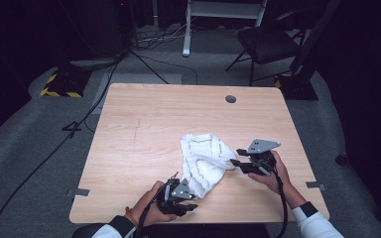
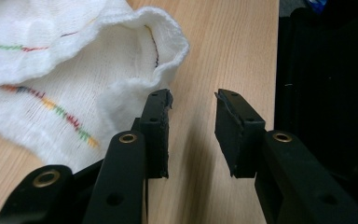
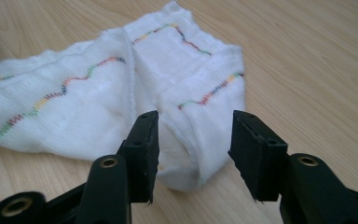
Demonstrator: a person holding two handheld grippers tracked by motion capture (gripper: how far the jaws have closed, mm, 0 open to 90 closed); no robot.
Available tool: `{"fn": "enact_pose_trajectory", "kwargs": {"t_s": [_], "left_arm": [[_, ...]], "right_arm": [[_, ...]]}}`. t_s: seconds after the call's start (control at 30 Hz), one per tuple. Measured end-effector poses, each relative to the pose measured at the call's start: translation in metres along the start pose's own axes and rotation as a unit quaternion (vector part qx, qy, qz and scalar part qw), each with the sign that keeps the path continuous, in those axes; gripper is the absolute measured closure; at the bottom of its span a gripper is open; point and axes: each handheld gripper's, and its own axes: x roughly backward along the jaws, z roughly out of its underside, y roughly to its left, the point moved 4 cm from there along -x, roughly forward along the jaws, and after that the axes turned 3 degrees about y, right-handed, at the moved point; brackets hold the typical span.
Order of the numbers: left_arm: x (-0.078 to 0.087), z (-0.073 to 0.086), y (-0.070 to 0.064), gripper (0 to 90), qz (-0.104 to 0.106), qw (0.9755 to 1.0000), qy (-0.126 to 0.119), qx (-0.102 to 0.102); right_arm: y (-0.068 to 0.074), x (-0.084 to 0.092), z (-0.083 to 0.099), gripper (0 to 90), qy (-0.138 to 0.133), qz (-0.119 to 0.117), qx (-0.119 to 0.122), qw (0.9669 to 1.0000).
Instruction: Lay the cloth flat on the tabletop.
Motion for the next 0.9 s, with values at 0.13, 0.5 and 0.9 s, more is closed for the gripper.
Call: {"fn": "enact_pose_trajectory", "kwargs": {"t_s": [0.13,0.5,0.9], "left_arm": [[0.012,0.005,0.005,66.7,-0.020,0.9996,-0.015,0.014],[0.036,0.007,0.036,52.1,-0.082,0.9943,-0.043,0.052],[0.006,-0.009,0.115,50.4,-0.116,0.9883,-0.020,0.097]], "right_arm": [[0.010,-0.008,-0.012,46.9,0.000,-0.004,0.012,0.9999],[0.023,-0.032,-0.033,49.0,0.009,-0.018,0.034,0.9992],[0.031,-0.045,-0.038,56.0,0.027,-0.041,0.047,0.9977]]}}
